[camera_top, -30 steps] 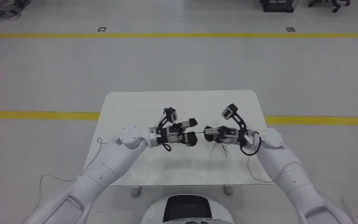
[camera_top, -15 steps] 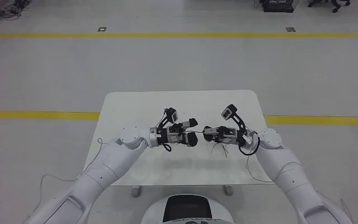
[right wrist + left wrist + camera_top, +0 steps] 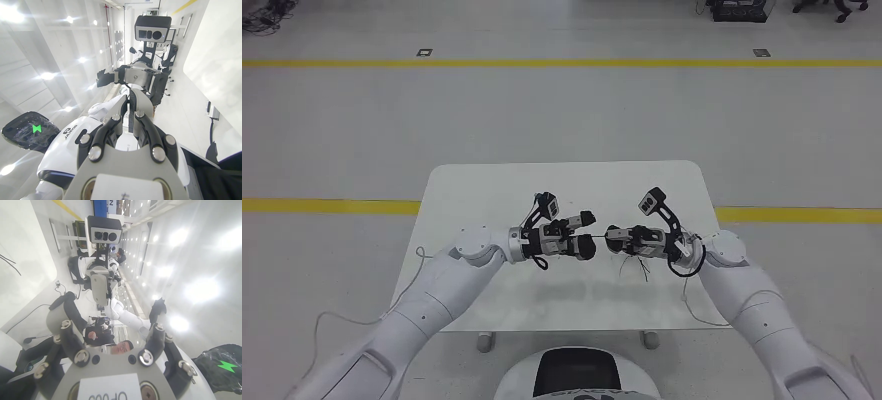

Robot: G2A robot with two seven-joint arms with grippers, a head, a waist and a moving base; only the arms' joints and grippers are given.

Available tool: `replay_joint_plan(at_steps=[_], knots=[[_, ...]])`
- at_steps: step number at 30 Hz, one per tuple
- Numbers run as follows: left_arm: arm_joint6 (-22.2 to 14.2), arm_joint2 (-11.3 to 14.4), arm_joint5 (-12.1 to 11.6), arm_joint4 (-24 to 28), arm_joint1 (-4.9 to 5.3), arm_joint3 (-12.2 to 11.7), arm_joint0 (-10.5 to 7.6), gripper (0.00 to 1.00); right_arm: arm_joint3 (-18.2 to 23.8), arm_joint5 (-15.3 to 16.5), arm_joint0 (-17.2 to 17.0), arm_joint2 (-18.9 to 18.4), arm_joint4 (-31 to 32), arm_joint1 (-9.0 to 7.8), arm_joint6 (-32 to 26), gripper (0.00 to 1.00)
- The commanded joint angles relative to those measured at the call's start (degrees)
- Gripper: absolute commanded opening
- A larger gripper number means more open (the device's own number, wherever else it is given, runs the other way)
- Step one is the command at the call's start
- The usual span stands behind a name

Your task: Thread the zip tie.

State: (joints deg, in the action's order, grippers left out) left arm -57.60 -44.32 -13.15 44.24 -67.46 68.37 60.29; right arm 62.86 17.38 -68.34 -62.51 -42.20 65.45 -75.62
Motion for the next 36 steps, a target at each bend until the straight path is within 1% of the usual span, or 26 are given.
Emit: replay_joint_plan(at_steps=[1,3,8,14,16,20,22,24,27,34,36], knots=[[-0.04,-0.06,0.03,-0.08,-0.02,-0.01,0.01,0.88,-0.11,-0.02,0.01,0.0,0.07,0.02,0.0,0.0],[-0.14,-0.11,0.07,-0.07,-0.04,-0.03,0.04,0.85,-0.2,-0.04,0.03,-0.04,0.27,0.03,0.07,0.0],[-0.19,-0.08,0.2,-0.44,-0.13,-0.07,0.02,0.84,-0.18,-0.03,-0.04,-0.11,0.36,0.05,0.03,0.0],[-0.02,0.17,0.43,-1.09,-0.28,-0.04,-0.02,0.79,0.15,-0.03,-0.15,-0.11,0.48,0.1,-0.16,0.0],[0.03,0.21,0.49,-1.21,-0.33,-0.07,-0.04,0.79,0.25,-0.11,-0.16,-0.07,0.57,0.12,-0.21,0.0],[0.07,0.24,0.63,-1.42,-0.41,-0.16,-0.08,0.7,0.29,-0.2,-0.17,-0.12,0.79,0.13,-0.14,0.0],[0.09,0.23,0.68,-1.57,-0.43,-0.2,-0.11,0.6,0.29,-0.25,-0.19,-0.17,0.93,0.13,-0.05,0.0],[0.17,0.2,0.63,-1.81,-0.44,-0.22,-0.13,0.52,0.26,-0.32,-0.18,-0.25,1.23,0.1,0.1,0.0],[0.21,0.15,0.61,-2.05,-0.45,-0.25,-0.11,0.45,0.28,-0.41,-0.2,-0.32,1.81,0.06,0.44,0.0],[0.19,-0.02,0.66,-2.36,-0.48,-0.26,-0.03,0.41,0.34,-0.75,-0.31,-0.43,2.5,0.02,0.86,0.0],[0.16,-0.07,0.67,-2.44,-0.48,-0.25,-0.02,0.38,0.26,-0.91,-0.29,-0.4,2.82,0.01,0.98,0.0]])
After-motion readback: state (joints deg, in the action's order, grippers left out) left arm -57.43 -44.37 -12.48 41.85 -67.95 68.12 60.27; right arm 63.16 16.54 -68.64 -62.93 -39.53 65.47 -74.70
